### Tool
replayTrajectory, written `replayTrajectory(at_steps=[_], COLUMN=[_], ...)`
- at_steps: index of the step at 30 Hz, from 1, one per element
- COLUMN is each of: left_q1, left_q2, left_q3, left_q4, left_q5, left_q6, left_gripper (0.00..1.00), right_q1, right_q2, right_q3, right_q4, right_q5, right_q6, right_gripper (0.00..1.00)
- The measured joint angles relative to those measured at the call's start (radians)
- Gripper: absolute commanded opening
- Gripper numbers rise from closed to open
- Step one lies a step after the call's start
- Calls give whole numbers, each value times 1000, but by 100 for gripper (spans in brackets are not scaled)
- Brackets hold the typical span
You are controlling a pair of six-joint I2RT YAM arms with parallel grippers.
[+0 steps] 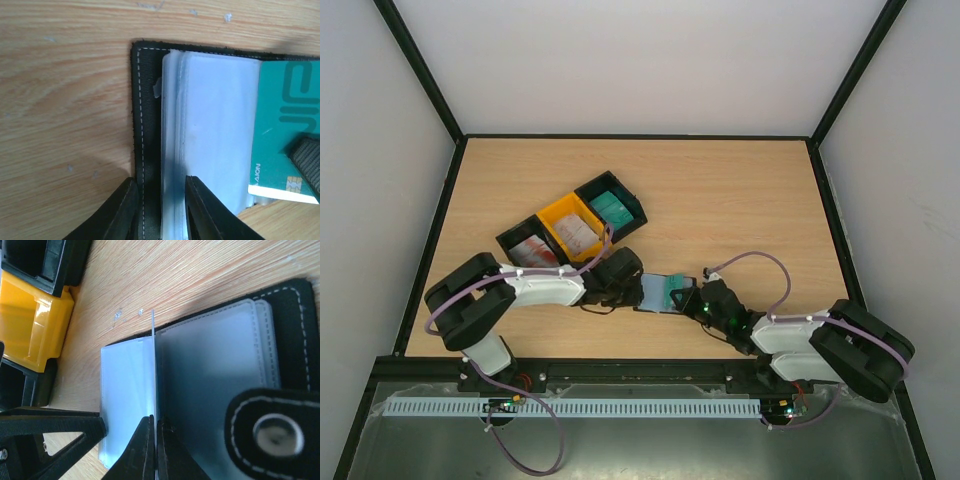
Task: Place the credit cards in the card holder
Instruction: Insert the credit card into the card holder.
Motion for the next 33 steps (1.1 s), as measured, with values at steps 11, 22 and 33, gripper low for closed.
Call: replayTrajectory(at_steps=[11,22,33], left_q1=[-15,-15,-15], left_q2=[2,4,6], left_q3=[-4,-4,-4], left_q4=[15,18,21], left_q5=[41,42,44], left_q6=[-22,-25,-25], left_gripper=[27,27,27], right_q1=[0,-1,-7], right_q2=[1,80,181], right_q3=[-21,-24,-22], right_q4=[28,114,233], right_q5=[-19,-43,-72], right_q6=[-1,1,10], right_gripper=[2,2,2])
